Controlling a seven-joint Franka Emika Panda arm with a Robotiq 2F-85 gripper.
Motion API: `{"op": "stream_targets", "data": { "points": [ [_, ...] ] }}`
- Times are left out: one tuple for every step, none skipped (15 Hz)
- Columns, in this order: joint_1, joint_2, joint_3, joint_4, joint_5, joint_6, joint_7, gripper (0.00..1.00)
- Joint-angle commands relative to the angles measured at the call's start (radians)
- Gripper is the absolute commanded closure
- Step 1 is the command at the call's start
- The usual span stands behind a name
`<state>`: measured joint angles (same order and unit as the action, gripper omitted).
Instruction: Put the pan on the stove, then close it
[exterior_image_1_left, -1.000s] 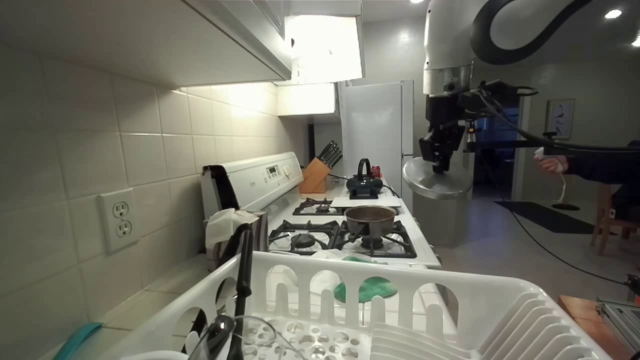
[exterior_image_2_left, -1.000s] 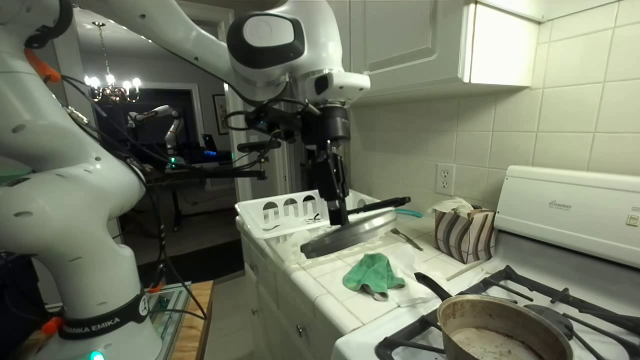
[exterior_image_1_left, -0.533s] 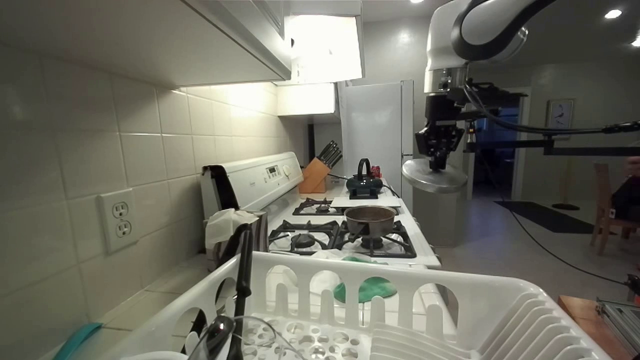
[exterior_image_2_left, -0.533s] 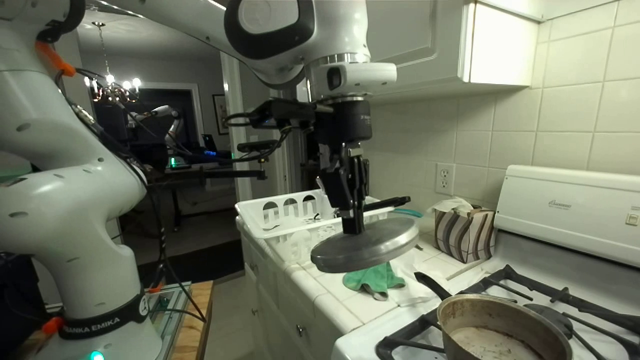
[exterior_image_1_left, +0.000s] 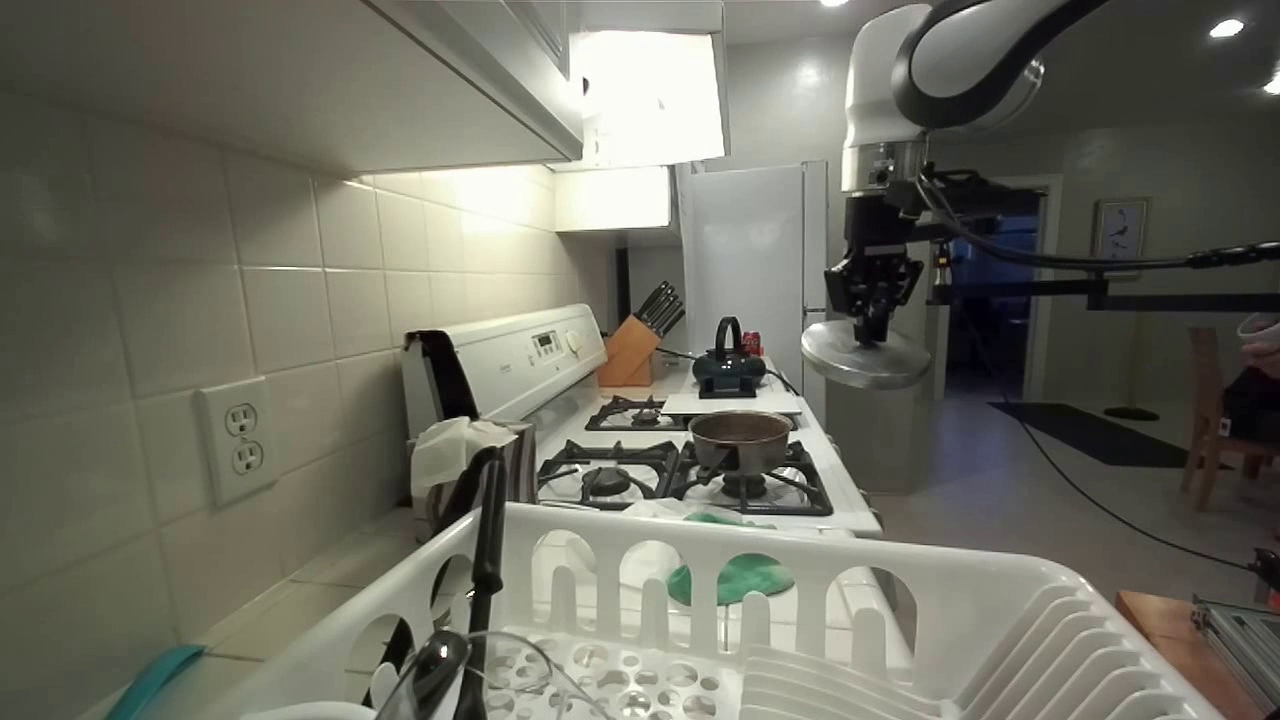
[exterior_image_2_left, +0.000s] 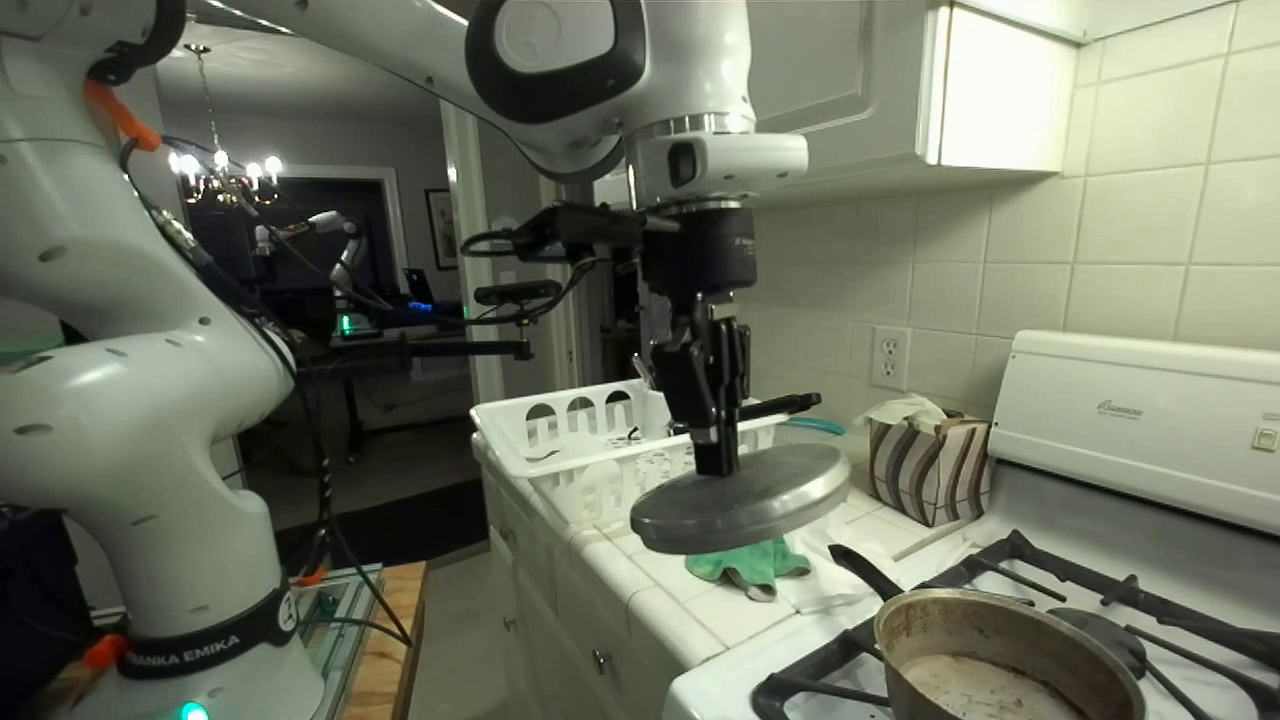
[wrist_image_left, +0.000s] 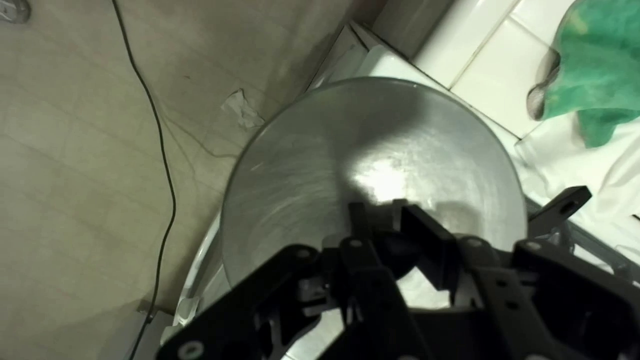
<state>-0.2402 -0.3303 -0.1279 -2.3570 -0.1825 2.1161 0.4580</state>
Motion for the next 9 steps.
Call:
{"op": "stream_targets", "data": {
  "points": [
    [-0.029,0.140,-0.046,0.138,0.066,-0.026,-0.013,0.94],
    [-0.033,0.176,-0.062,0.181,0.087,-0.041,-0.017,0.94],
    [-0.034,0.210,-0.076,0.219,0.106,-0.052,-0.017,0.94],
    [-0.033,0.259,-0.091,0.262,0.136,-0.058,-0.024,0.94],
    [-0.031,0.289,-0.100,0.297,0.164,-0.075,-0.031,0.94],
    [-0.028,0.318,-0.106,0.333,0.187,-0.092,-0.037,0.94],
    [-0.022,0.359,-0.107,0.379,0.211,-0.108,-0.045,0.94],
    [-0.018,0.389,-0.105,0.421,0.229,-0.127,-0.046,0.94],
    [-0.017,0.421,-0.105,0.464,0.249,-0.149,-0.048,0.94]
  ]
}}
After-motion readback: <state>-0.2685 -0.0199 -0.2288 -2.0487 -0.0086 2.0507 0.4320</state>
